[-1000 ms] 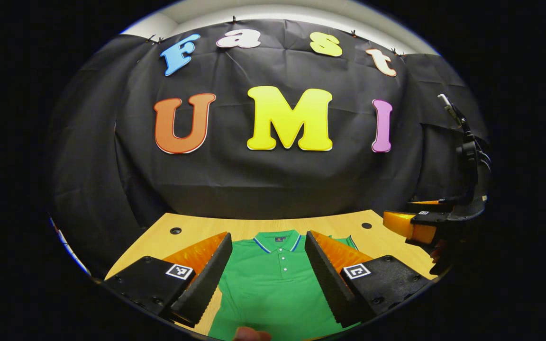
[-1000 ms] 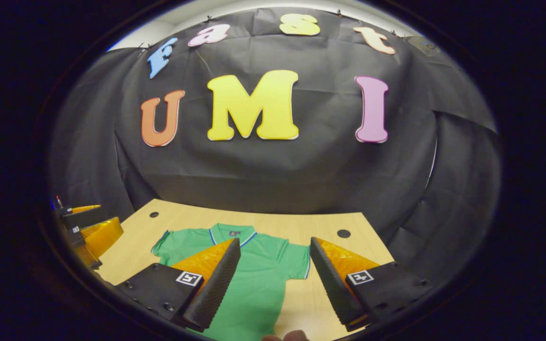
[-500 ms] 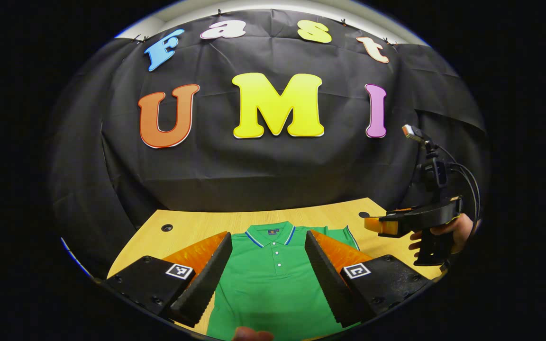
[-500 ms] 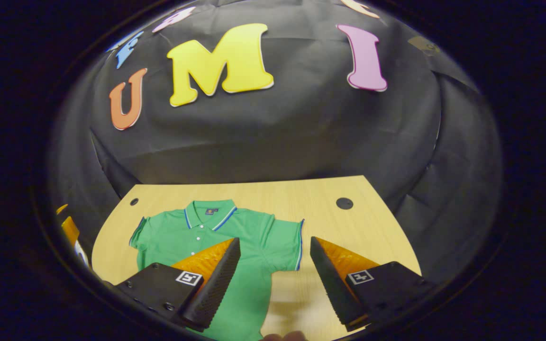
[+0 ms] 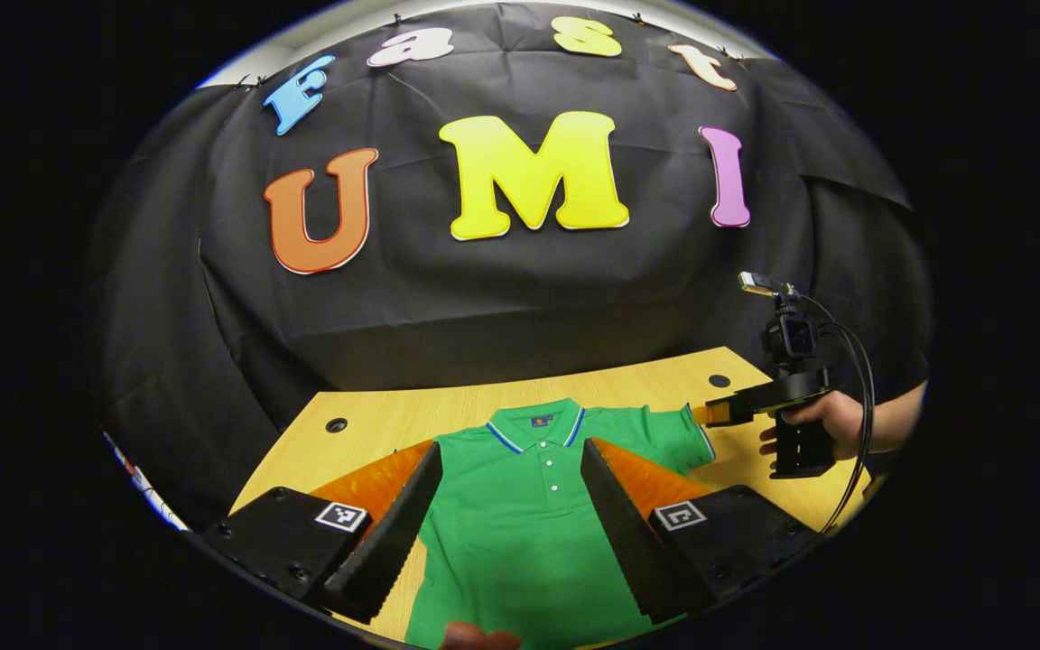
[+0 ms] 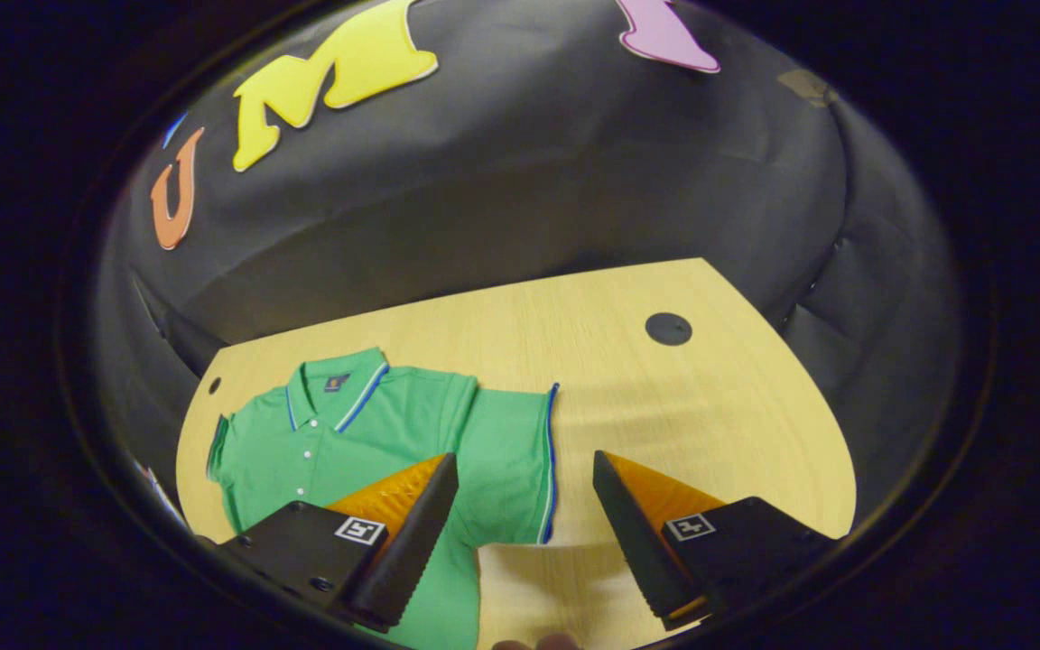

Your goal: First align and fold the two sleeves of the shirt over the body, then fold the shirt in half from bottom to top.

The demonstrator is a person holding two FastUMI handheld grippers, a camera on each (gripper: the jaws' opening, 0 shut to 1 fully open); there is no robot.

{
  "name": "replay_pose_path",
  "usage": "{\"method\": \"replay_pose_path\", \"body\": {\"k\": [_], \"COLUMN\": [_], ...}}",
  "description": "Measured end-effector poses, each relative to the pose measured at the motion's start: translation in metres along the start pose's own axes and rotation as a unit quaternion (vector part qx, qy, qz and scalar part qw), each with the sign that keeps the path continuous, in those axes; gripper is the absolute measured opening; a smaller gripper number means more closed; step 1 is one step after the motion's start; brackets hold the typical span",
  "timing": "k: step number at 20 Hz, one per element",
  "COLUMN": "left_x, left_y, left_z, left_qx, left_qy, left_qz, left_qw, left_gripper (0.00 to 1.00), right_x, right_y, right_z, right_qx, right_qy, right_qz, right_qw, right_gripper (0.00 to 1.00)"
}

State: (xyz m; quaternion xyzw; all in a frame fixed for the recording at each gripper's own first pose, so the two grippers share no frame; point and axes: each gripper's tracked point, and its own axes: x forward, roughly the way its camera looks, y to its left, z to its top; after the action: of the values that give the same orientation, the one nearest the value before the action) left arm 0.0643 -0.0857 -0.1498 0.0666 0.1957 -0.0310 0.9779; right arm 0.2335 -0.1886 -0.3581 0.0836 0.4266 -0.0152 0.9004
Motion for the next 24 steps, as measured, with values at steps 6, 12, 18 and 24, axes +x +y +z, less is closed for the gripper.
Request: {"method": "replay_pose_path", "body": {"k": [6, 12, 18, 24], "left_x": [-0.002, -0.004, -0.006, -0.009], "left_y": [0.003, 0.008, 0.010, 0.015], "left_z": [-0.012, -0.023, -0.027, -0.025], "left_qx": [0.028, 0.025, 0.019, 0.020], "left_qy": [0.021, 0.035, 0.042, 0.039], "left_qz": [0.009, 0.021, 0.026, 0.029], "left_qw": [0.999, 0.999, 0.999, 0.999], "left_gripper": [1.00, 1.00, 1.00, 1.00], "right_x": [0.035, 0.055, 0.061, 0.056], "right_y": [-0.007, -0.007, -0.010, -0.006], "right_z": [0.000, -0.018, -0.011, -0.011], "right_qx": [0.018, 0.004, 0.014, 0.036], "right_qy": [0.001, 0.030, 0.021, 0.029], "right_qz": [0.000, -0.001, -0.001, 0.015], "right_qw": [1.000, 1.000, 1.000, 0.999], "right_gripper": [0.97, 0.69, 0.11, 0.03]}}
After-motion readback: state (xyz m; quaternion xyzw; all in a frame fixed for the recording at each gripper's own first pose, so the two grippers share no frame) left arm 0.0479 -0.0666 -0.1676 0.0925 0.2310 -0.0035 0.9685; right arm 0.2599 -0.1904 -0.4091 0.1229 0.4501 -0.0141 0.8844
